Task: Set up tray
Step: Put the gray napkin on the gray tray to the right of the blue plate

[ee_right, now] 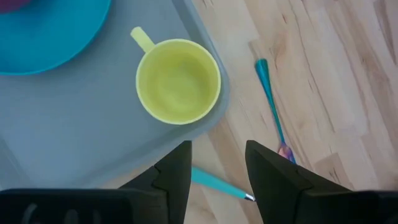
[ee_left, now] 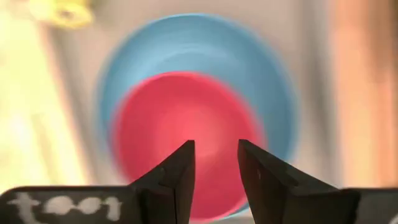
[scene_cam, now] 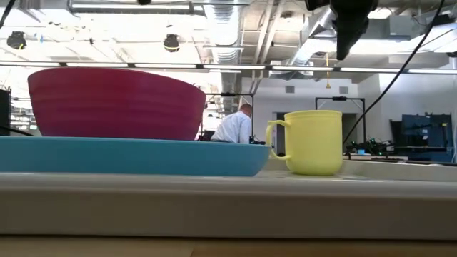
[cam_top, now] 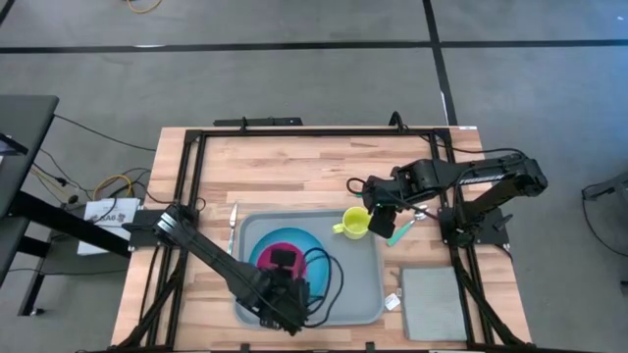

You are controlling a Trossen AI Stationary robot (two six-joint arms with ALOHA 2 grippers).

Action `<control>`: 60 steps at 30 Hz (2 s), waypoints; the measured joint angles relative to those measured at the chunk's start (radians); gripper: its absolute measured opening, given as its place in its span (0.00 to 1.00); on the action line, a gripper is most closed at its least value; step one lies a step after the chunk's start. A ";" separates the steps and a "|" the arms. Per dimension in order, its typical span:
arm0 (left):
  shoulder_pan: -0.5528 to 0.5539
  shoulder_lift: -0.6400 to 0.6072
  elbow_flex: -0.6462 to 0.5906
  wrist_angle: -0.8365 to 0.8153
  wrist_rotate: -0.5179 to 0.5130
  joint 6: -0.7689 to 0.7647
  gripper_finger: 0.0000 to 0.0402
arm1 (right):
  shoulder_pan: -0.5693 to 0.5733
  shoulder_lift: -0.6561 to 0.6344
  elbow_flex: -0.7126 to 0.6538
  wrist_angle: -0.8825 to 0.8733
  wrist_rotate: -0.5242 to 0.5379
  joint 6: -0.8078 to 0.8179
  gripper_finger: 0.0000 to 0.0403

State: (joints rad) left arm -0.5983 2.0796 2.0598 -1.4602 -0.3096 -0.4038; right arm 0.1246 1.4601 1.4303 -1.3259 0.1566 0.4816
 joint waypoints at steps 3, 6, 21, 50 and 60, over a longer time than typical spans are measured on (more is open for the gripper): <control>0.000 0.000 0.052 -0.111 -0.109 -0.007 0.28 | 0.006 0.000 0.000 -0.033 0.000 0.004 0.35; 0.008 -0.011 0.060 -0.108 -0.197 0.009 0.28 | 0.034 0.000 0.000 -0.107 0.000 0.044 0.35; 0.210 -0.198 0.051 -0.112 -0.364 0.006 0.28 | 0.342 0.000 0.000 -0.227 -0.029 0.305 0.37; 0.228 -0.216 0.051 -0.111 -0.403 -0.030 0.28 | 0.910 0.051 -0.305 0.352 -0.149 1.130 0.54; 0.228 -0.216 0.051 -0.111 -0.534 -0.063 0.28 | 0.909 0.278 -0.305 0.646 -0.362 1.015 0.55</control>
State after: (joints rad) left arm -0.3702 1.8637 2.1109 -1.5711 -0.8436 -0.4667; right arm 1.0333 1.7381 1.1251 -0.6794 -0.2055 1.4971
